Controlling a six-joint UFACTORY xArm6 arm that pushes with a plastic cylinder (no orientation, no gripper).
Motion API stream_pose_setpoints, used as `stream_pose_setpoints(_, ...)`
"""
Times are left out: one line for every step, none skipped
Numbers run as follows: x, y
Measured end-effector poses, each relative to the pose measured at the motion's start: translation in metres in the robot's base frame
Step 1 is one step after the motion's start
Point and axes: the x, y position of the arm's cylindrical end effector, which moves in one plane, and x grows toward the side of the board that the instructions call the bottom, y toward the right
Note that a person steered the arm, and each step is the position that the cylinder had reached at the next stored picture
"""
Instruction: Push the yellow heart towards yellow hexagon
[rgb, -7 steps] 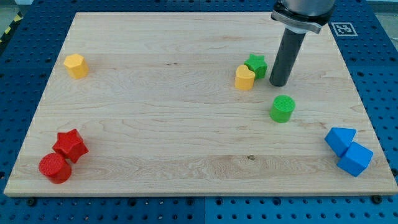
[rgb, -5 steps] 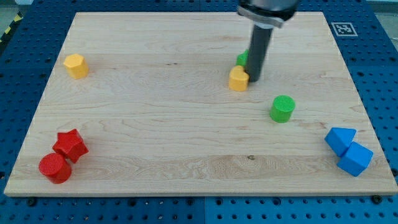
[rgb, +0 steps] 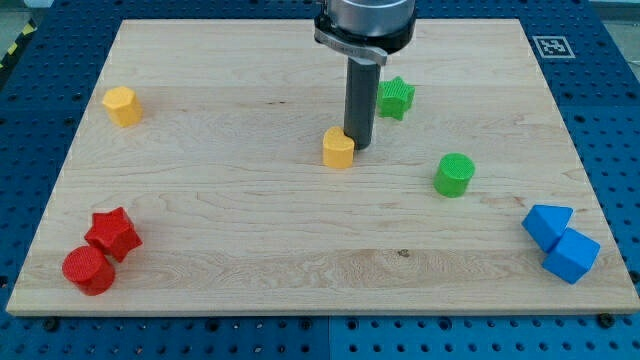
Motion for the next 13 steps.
stream_pose_setpoints(0.017,-0.005)
stream_pose_setpoints(0.028,-0.012)
stream_pose_setpoints(0.046,-0.021)
stream_pose_setpoints(0.051,-0.032)
stream_pose_setpoints(0.051,-0.034)
stream_pose_setpoints(0.045,-0.036)
stream_pose_setpoints(0.031,-0.039)
stream_pose_setpoints(0.03,-0.044)
stream_pose_setpoints(0.027,-0.053)
stream_pose_setpoints(0.02,-0.067)
stream_pose_setpoints(0.012,-0.083)
stream_pose_setpoints(0.004,-0.096)
stream_pose_setpoints(-0.005,-0.11)
